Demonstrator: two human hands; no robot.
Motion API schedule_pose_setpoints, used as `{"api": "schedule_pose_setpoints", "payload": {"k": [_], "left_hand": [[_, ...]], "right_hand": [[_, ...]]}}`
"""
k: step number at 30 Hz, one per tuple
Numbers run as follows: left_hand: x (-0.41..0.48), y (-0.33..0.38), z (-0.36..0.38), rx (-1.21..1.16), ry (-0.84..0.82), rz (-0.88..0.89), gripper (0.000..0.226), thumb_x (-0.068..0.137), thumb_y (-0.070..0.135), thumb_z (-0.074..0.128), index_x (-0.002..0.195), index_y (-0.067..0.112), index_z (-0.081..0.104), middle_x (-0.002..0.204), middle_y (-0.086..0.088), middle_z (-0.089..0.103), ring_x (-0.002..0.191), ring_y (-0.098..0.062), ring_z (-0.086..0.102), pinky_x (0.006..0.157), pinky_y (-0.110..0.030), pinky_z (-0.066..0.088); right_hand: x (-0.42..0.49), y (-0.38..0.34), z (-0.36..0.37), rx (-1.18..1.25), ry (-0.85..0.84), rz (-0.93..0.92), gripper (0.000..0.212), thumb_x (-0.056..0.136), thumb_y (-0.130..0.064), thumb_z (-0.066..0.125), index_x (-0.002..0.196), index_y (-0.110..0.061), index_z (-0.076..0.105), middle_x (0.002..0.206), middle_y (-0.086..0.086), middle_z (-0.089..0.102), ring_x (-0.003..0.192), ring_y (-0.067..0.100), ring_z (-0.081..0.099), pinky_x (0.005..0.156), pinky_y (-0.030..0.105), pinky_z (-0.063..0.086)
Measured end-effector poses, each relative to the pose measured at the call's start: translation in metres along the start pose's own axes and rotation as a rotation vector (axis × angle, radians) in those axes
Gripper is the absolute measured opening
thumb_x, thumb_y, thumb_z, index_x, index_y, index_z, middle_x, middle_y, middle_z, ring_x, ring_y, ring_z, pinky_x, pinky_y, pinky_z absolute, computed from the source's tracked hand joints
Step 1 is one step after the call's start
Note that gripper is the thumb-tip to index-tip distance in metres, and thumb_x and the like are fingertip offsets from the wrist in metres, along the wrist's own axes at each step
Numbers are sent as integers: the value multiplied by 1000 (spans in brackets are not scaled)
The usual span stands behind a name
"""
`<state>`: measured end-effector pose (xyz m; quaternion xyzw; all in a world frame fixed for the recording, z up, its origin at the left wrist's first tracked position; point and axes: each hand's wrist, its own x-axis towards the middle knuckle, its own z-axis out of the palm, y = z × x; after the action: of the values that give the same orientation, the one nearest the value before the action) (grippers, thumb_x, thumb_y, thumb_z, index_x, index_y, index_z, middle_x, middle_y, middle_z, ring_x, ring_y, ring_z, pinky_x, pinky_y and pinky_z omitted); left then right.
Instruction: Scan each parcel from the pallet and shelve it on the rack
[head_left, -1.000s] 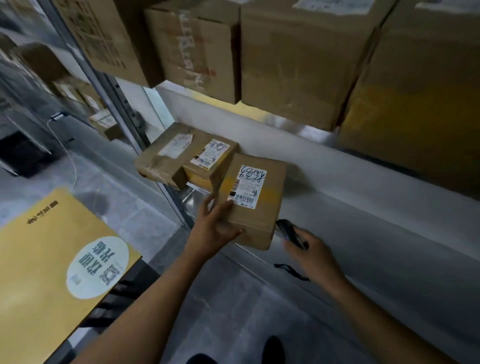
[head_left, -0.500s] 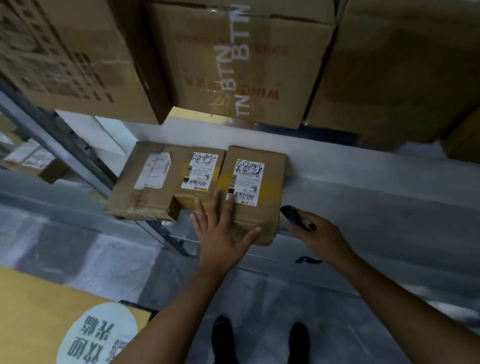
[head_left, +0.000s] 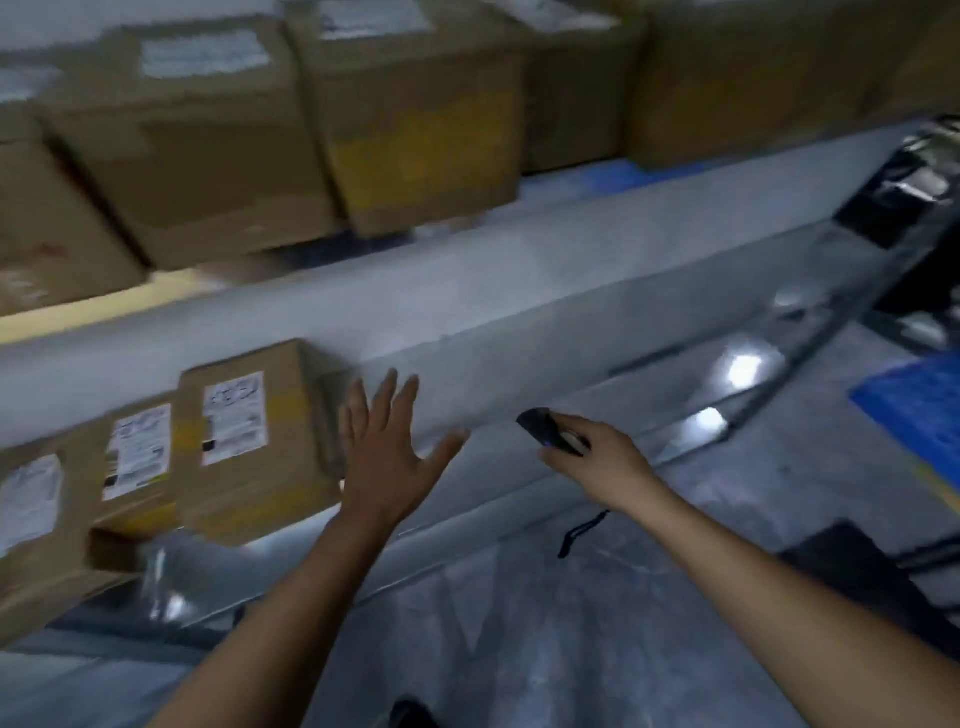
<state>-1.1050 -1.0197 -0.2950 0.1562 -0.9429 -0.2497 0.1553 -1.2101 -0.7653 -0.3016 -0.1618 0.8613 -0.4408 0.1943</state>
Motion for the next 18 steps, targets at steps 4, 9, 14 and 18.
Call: {"api": "schedule_pose_setpoints", "payload": {"k": [4,9,14,18], "left_hand": [[-6,126,80,-18,-210,204,105,75,97,30,160,37,24,171,6,13,158,-22,-12,126,-48,-5],[-39,292,173,-90,-416,436,103,76,93,39,159,31,32,167,-1,26,157,-27,10,127,-46,13],[-88,438,250,-212,-711,617,95,81,75,53,156,18,39,159,-3,37,147,-17,37,121,-26,27],[-135,525,303,-258,-879,748,89,82,68,56,153,17,42,155,6,38,141,-15,44,113,-19,31]], "right_hand": [[-73,79,-110,-9,193,100,57,80,-46,75,134,-37,61,128,-18,65,120,5,59,103,31,47],[-187,174,-238,97,447,239,61,83,-44,77,139,-30,59,135,-14,62,121,3,57,101,25,47],[-301,258,-316,162,712,402,64,89,-44,72,147,-27,50,147,-11,51,130,6,50,94,18,41],[-380,314,-351,262,888,496,64,90,-40,72,147,-26,49,144,-14,49,133,11,48,84,-3,36]]}}
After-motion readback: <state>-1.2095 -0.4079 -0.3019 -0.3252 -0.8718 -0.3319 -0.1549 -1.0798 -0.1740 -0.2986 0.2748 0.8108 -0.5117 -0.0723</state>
